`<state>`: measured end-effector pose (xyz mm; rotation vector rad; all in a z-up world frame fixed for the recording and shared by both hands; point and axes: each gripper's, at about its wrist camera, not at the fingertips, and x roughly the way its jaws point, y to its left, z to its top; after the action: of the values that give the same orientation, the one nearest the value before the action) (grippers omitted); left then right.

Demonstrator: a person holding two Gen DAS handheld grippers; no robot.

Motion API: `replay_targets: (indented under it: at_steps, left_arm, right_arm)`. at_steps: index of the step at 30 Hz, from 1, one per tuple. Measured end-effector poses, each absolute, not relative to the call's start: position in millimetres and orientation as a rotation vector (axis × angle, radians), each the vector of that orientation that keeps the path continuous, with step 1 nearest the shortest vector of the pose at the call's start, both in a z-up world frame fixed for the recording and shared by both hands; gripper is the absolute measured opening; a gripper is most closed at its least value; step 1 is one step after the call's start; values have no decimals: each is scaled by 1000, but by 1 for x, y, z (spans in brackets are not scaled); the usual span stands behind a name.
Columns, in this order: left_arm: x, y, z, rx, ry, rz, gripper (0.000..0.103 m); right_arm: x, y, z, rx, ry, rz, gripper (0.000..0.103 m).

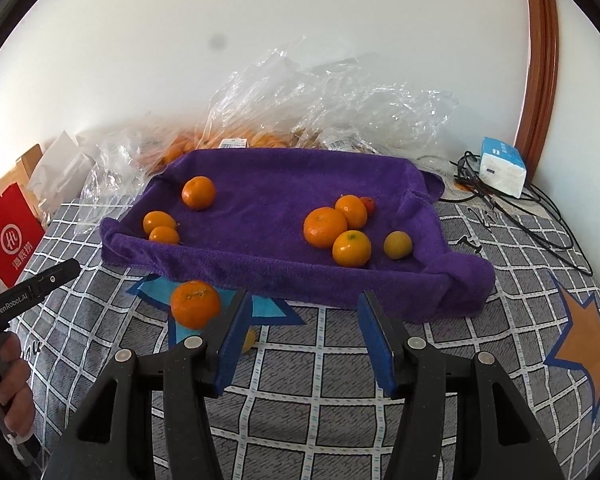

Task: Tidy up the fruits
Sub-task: 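Withdraw both open tools from the towel toward the fruit on the bedspread, then grasp the yellow-green fruit on the bedspread with the right tool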

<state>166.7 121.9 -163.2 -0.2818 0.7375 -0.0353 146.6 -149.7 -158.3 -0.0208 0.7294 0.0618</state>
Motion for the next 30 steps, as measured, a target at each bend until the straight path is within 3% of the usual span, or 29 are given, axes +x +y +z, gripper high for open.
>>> replay_targets:
  at_steps: [30]
  left_arm:
    - [169,142,-182,-361,792,47,55]
  right_arm:
    - [153,-110,-190,-52,810,207,54]
